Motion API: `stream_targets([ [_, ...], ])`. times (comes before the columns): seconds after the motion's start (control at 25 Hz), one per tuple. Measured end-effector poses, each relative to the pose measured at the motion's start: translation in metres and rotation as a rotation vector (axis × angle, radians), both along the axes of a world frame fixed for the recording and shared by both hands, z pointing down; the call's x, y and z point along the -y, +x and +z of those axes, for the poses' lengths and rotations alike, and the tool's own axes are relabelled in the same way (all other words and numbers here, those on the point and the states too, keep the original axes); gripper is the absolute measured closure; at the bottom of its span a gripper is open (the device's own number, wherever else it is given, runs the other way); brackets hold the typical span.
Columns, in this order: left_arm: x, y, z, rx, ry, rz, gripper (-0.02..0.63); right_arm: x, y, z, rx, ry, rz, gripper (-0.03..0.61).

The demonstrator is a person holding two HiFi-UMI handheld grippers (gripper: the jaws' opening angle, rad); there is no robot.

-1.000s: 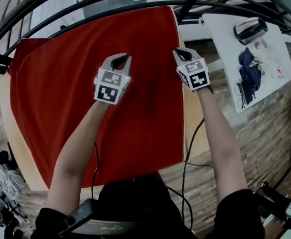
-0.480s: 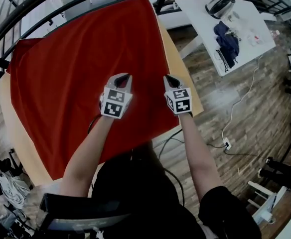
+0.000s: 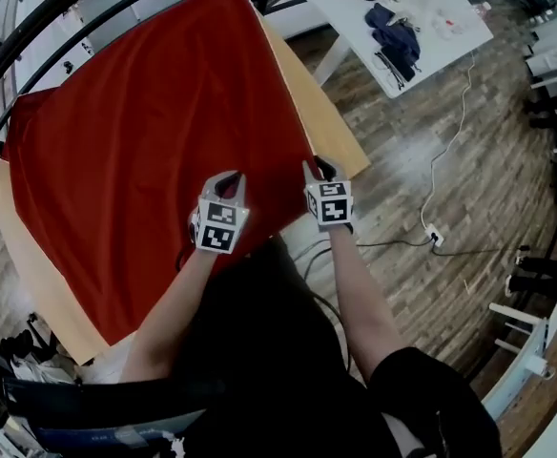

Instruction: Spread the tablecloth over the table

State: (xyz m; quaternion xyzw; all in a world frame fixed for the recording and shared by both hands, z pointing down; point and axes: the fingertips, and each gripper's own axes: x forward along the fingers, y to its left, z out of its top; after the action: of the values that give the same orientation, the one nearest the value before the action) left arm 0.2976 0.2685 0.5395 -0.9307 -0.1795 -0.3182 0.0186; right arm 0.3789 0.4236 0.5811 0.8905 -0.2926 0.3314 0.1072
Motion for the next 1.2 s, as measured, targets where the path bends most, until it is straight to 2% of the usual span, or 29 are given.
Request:
stream_targets([
  [0.08, -0.016, -0.016, 0.011, 0.031, 0.005, 0.015, 0.607, -0.014, -0.013, 0.006, 0.027, -0.003, 0.027, 0.443],
  [0.24, -0.041, -0.03, 0.024, 0.069, 0.004, 0.023, 0.607, -0.03, -0.029, 0.032, 0.099, -0.033, 0.016, 0.436],
  [0.32, -0.048, -0.029, 0.023, 0.07, 0.01, 0.015, 0.607, -0.034, -0.031, 0.035, 0.113, -0.013, 0.016, 0.471],
  [0.36, -0.05, -0.027, 0.024, 0.073, 0.013, 0.006, 0.607, -0.034, -0.03, 0.035, 0.117, -0.009, 0.009, 0.544],
  [0.48, -0.055, -0.021, 0.027, 0.096, 0.01, -0.039, 0.607, -0.037, -0.025, 0.032, 0.145, 0.002, -0.036, 0.561],
  [0.68, -0.073, -0.009, 0.023, 0.109, 0.025, -0.102, 0.607, -0.075, 0.005, 0.011, 0.11, -0.009, -0.117, 0.563],
  [0.96, -0.1, 0.021, 0.018, 0.107, 0.07, -0.172, 0.607, -0.127, 0.07, 0.013, 0.015, -0.191, -0.306, 0.563],
  [1.08, -0.105, 0.029, 0.018, 0.114, 0.085, -0.224, 0.607, -0.141, 0.087, 0.02, 0.005, -0.233, -0.358, 0.563],
  [1.2, -0.103, 0.028, 0.022, 0.135, 0.094, -0.291, 0.607, -0.148, 0.1, 0.03, 0.001, -0.231, -0.368, 0.563],
])
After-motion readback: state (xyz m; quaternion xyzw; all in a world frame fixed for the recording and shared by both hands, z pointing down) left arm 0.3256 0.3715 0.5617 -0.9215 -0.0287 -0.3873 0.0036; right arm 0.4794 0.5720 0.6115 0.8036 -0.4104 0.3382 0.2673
